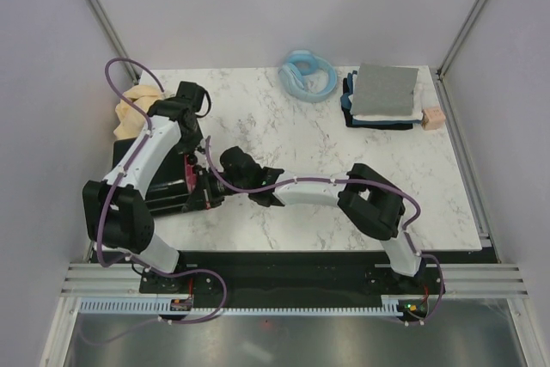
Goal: Fold and stack the t-shirts
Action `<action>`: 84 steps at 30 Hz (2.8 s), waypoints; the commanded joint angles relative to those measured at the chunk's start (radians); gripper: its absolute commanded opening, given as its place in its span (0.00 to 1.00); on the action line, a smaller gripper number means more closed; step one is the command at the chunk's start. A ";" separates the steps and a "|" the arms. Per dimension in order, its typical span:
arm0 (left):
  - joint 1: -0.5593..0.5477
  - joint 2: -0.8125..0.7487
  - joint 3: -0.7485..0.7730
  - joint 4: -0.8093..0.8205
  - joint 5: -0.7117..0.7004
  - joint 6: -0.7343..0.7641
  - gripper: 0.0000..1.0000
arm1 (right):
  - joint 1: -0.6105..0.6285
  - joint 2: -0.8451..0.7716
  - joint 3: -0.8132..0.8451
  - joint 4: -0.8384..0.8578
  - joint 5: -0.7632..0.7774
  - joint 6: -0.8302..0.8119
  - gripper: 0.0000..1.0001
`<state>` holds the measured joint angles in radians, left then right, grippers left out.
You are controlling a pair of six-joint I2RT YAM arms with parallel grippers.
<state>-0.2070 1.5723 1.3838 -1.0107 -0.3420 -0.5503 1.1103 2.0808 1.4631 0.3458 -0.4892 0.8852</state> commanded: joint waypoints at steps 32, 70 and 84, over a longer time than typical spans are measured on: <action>0.103 -0.173 -0.135 -0.014 0.021 0.118 0.02 | 0.036 0.139 0.264 -0.203 0.106 -0.150 0.00; -0.002 -0.528 -0.099 0.242 0.337 -0.080 0.38 | -0.303 -0.944 -0.359 -0.783 0.553 -0.259 0.30; -0.005 -0.313 0.089 0.198 0.462 -0.034 0.39 | -0.331 -0.897 -0.267 -0.892 0.623 -0.290 0.34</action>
<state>-0.2092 1.2903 1.4776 -0.8265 0.0891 -0.6189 0.7876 1.1885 1.1728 -0.5274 0.0887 0.5980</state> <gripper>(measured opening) 0.388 0.335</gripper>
